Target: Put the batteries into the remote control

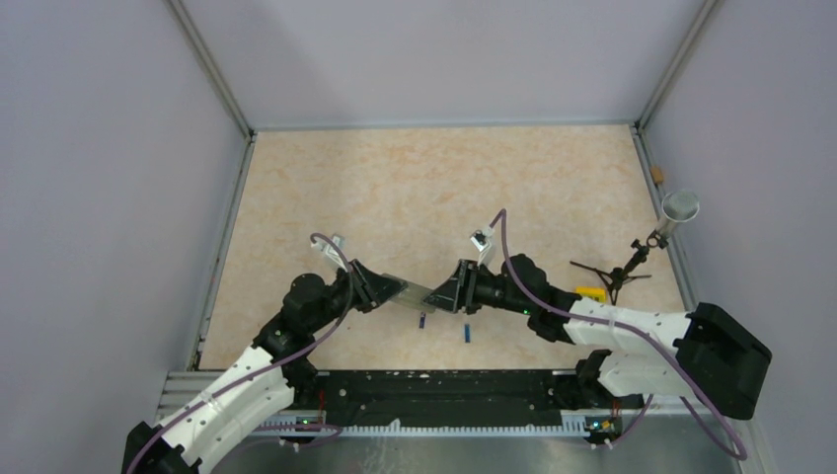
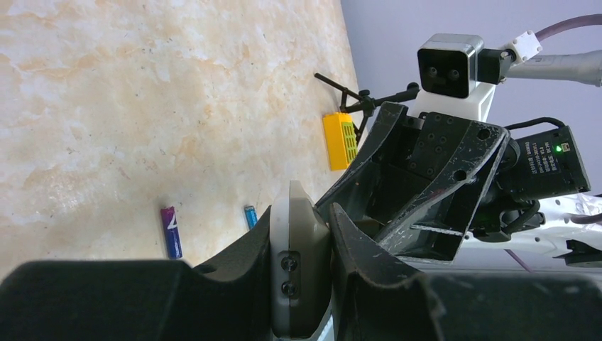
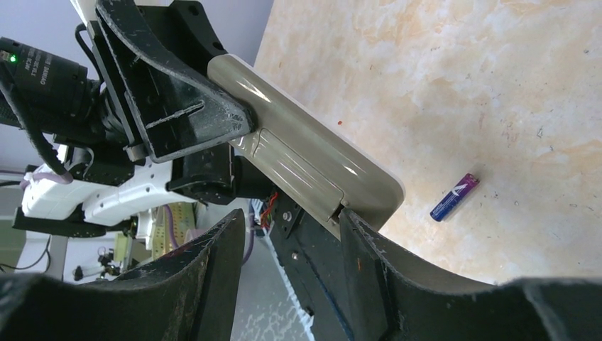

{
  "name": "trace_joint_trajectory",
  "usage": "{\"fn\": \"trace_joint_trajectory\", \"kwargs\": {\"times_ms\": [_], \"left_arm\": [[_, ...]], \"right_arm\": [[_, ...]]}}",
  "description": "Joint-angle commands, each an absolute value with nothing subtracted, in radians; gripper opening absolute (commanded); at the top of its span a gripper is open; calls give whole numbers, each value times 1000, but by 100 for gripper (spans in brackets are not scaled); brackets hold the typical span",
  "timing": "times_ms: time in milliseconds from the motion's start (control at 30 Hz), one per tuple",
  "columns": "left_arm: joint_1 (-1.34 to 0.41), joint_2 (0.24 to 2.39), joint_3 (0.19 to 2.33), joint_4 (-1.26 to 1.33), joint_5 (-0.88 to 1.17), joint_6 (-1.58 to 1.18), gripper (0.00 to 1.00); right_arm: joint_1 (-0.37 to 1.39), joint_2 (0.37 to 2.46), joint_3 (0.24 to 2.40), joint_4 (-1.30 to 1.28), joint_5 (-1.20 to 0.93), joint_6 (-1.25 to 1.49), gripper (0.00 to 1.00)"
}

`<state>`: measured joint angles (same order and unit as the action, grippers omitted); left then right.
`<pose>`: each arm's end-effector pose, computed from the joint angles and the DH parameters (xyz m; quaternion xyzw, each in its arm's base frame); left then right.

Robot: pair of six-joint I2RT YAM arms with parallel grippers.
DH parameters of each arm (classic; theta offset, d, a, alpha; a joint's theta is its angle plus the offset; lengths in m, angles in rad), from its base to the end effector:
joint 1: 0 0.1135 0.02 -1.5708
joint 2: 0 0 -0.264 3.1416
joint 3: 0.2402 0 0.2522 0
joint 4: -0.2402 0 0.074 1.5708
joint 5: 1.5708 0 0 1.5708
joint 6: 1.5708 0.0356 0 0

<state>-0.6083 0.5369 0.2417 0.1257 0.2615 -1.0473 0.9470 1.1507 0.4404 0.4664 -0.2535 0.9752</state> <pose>0.1193 -0.0943 0.2164 -0.0830 0.7580 -0.5382 0.3590 0.1344 0.2020 0.2141 -0.0668 0.7826 0.5579 0.2682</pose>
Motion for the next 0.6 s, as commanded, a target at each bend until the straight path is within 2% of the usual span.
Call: {"fn": "trace_joint_trajectory", "kwargs": {"times_ms": [0, 567], "left_arm": [[-611, 522, 257, 245, 303, -1085, 0], [-611, 500, 232, 274, 323, -1149, 0]], "right_arm": [[960, 1178, 457, 516, -224, 1009, 51], [962, 1167, 377, 704, -171, 1091, 51]]}}
